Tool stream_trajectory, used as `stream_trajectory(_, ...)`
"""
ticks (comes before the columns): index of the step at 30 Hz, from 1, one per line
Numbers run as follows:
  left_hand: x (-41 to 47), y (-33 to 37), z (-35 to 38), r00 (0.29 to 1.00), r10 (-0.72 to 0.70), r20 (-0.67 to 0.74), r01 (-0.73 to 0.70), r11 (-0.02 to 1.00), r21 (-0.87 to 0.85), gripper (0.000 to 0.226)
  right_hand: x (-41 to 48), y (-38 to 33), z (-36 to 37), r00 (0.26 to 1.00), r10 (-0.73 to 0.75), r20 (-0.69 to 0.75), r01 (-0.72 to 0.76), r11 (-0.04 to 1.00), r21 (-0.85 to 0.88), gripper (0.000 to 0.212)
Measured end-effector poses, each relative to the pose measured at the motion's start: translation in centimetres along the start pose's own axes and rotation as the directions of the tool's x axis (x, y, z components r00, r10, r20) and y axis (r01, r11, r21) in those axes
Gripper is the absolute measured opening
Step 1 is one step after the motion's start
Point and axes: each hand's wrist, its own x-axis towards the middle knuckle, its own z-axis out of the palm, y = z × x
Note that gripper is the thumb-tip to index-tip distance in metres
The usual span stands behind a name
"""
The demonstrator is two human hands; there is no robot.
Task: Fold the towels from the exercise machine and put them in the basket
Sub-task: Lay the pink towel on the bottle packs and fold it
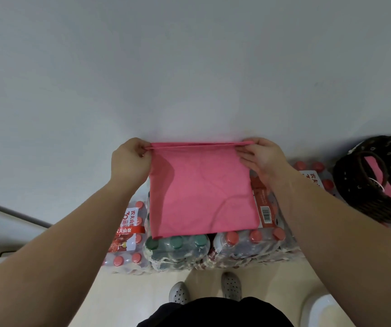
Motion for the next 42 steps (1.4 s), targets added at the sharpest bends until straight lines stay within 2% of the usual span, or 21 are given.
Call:
stream_trajectory(2,-1.0,-0.4,-0.5,1.0,0.019,-0.015,-0.019,1.0,-0.013,0.018,-0.6,0.0,-0.6,1.0,-0.011,0.004,0.011,1.0,0.017,0.017)
stream_trajectory(5,-3.4,-0.9,-1.3,0.995,0.096,-0.012,-0.095,0.994,0.057,0.015,-2.3,0.9,-1.5,1.0,0.017,-0.007,-0.017,1.0,0.016,0.016)
stream_trajectory(9,-8.6,-2.6,-1.9,0.983,0.184,0.016,-0.185,0.974,0.131,0.023,-5.2,2.8,-2.9,0.997,0.05,-0.054,-0.052,0.998,-0.025,0.017)
stream_trajectory(12,-12.1,-4.6,-1.9,0.959,0.276,0.066,-0.283,0.911,0.301,0.028,-7.3,4.4,-4.2,0.996,0.001,-0.087,-0.021,0.974,-0.225,0.02)
stream_trajectory(15,-14.7,-6.4,-1.7,0.917,0.377,0.13,-0.396,0.816,0.422,0.033,-8.2,6.4,-5.6,0.995,-0.085,-0.057,0.05,0.89,-0.453,0.003)
stream_trajectory(20,-16.8,-8.1,-1.1,0.855,0.479,0.199,-0.515,0.741,0.431,0.032,-8.7,8.2,-6.3,0.992,-0.118,-0.043,0.075,0.831,-0.552,0.016)
stream_trajectory(25,-17.4,-8.7,-0.7,0.84,0.497,0.217,-0.535,0.696,0.479,0.027,-9.4,9.0,-6.4,0.983,-0.184,-0.018,0.127,0.746,-0.654,0.009)
stream_trajectory(29,-17.3,-9.1,-0.8,0.858,0.457,0.234,-0.51,0.713,0.48,0.03,-9.7,9.5,-6.6,0.984,-0.158,0.084,0.163,0.596,-0.787,0.006)
stream_trajectory(31,-17.1,-8.6,-0.8,0.863,0.458,0.213,-0.502,0.736,0.455,0.031,-9.9,9.7,-6.6,0.972,-0.191,0.137,0.213,0.464,-0.86,0.007)
stream_trajectory(33,-16.8,-7.6,-0.8,0.862,0.476,0.173,-0.503,0.762,0.408,0.03,-10.0,9.5,-6.4,0.944,-0.284,0.168,0.257,0.31,-0.915,0.012)
stream_trajectory(36,-15.5,-5.6,-0.1,0.863,0.483,0.148,-0.503,0.796,0.337,0.024,-9.9,8.9,-4.9,0.848,-0.411,0.334,0.394,0.067,-0.917,0.024)
stream_trajectory(38,-14.3,-4.4,1.0,0.879,0.435,0.196,-0.477,0.796,0.372,0.028,-9.5,8.3,-2.7,0.825,-0.389,0.409,0.454,0.025,-0.891,0.035)
stream_trajectory(42,-12.2,-2.8,4.3,0.907,0.189,0.377,-0.376,0.768,0.519,0.061,-7.0,8.6,1.2,0.867,-0.208,0.452,0.461,-0.01,-0.888,0.066)
